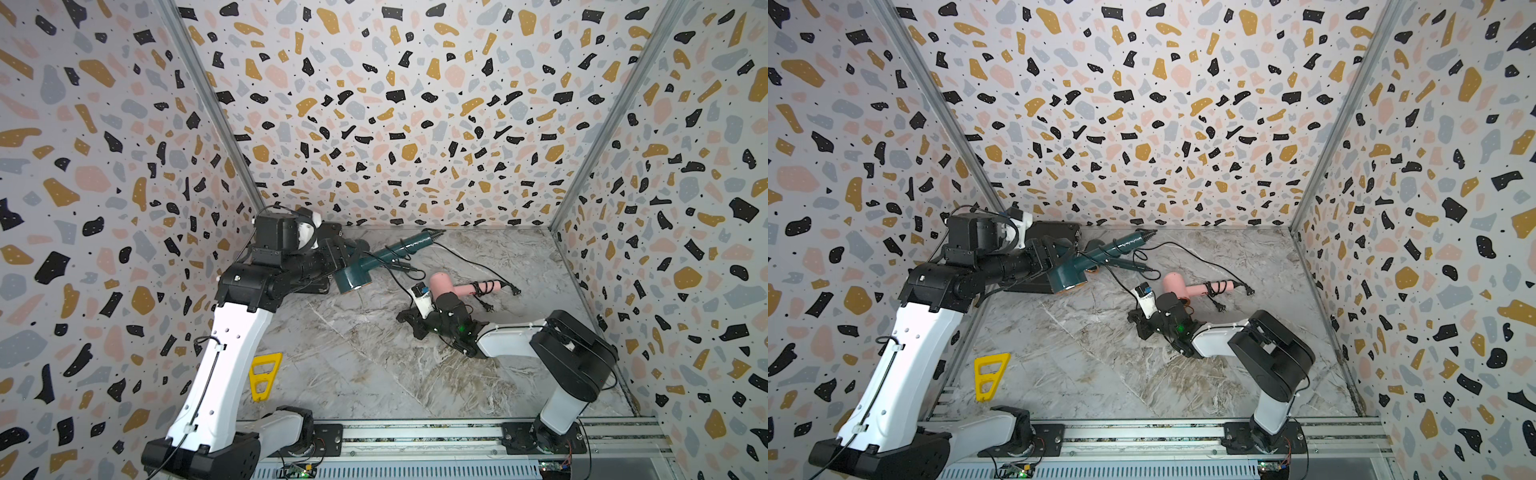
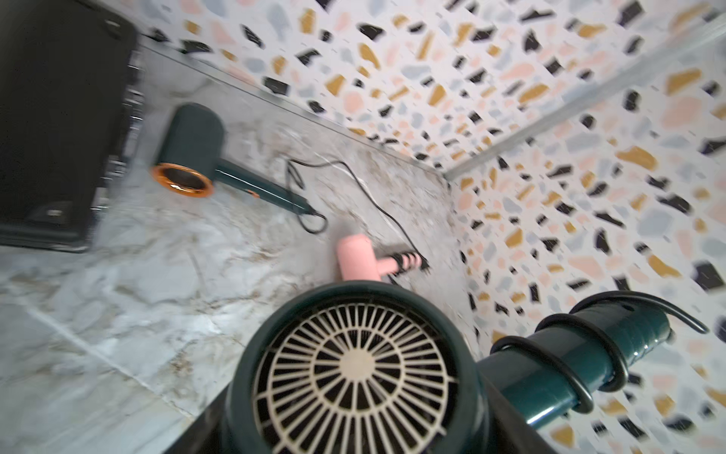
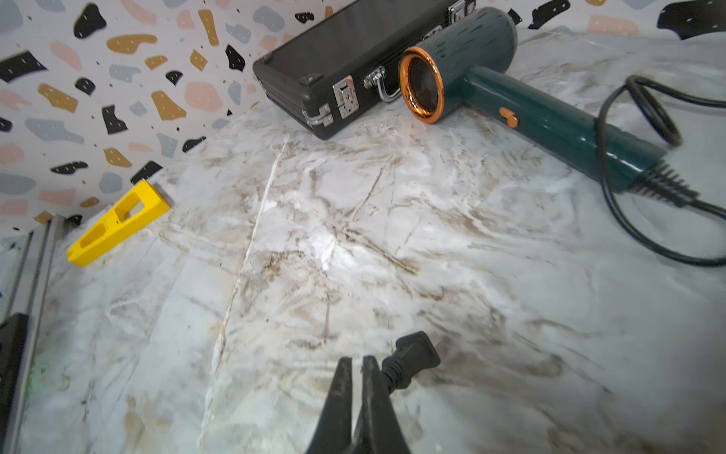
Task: Wrap the cord around the hair dryer
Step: Wrap the power cord around the hair dryer.
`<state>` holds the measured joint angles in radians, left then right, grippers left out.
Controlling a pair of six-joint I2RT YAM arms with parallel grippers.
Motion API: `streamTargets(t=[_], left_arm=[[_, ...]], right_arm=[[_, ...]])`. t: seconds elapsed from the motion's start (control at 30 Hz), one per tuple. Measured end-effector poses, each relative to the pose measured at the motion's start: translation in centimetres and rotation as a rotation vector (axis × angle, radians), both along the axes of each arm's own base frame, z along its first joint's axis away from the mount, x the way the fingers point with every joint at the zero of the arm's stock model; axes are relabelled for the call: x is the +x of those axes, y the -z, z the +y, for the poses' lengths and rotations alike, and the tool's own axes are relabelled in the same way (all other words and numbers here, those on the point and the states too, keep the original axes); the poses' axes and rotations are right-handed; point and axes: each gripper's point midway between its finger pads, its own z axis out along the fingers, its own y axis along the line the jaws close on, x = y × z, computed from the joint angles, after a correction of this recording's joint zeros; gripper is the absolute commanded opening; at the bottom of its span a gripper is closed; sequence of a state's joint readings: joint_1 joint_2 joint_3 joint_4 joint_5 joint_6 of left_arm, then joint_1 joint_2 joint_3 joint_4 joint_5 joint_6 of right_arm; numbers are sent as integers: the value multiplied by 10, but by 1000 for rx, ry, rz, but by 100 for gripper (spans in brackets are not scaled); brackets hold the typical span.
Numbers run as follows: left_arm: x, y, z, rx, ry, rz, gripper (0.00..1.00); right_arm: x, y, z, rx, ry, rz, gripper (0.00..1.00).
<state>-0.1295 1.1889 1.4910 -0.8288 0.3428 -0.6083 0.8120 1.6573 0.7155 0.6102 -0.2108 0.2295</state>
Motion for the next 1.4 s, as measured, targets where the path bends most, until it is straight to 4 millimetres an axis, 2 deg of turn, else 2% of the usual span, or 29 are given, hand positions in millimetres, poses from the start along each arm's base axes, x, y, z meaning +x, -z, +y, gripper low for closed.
streamTargets(t=[0.07, 0.17, 0.33, 0.47, 0.67, 0.77, 0.97, 1.1, 1.23, 1.4], left_arm=[[11, 20, 26, 39, -101, 23, 0], [21, 43, 51, 84, -200, 53, 0], [37, 64, 68, 134, -270, 66, 0], [49, 80, 78, 185, -308, 72, 0], [49, 117, 90, 267, -338, 135, 0], [50, 130, 92, 283, -342, 159, 0], [56, 140, 93, 312, -333, 173, 0], [59, 148, 86, 373, -297, 177, 0], [61, 160, 71, 445, -231, 187, 0], [59, 171, 43, 520, -99, 180, 0]], right_arm=[[-6, -7, -12, -42, 7, -14, 0], [-13, -22, -28, -88, 16, -47, 0], [-23, -42, -47, -137, 25, -86, 0], [-31, -45, -60, -188, 25, -91, 0], [-40, -49, -71, -262, -5, -87, 0], [-43, -58, -70, -275, -34, -83, 0], [-58, -71, -64, -285, -101, -59, 0], [-66, -90, -62, -284, -134, -75, 0], [-61, -119, -58, -283, -143, -130, 0], [-36, -149, -55, -347, -97, -235, 0]])
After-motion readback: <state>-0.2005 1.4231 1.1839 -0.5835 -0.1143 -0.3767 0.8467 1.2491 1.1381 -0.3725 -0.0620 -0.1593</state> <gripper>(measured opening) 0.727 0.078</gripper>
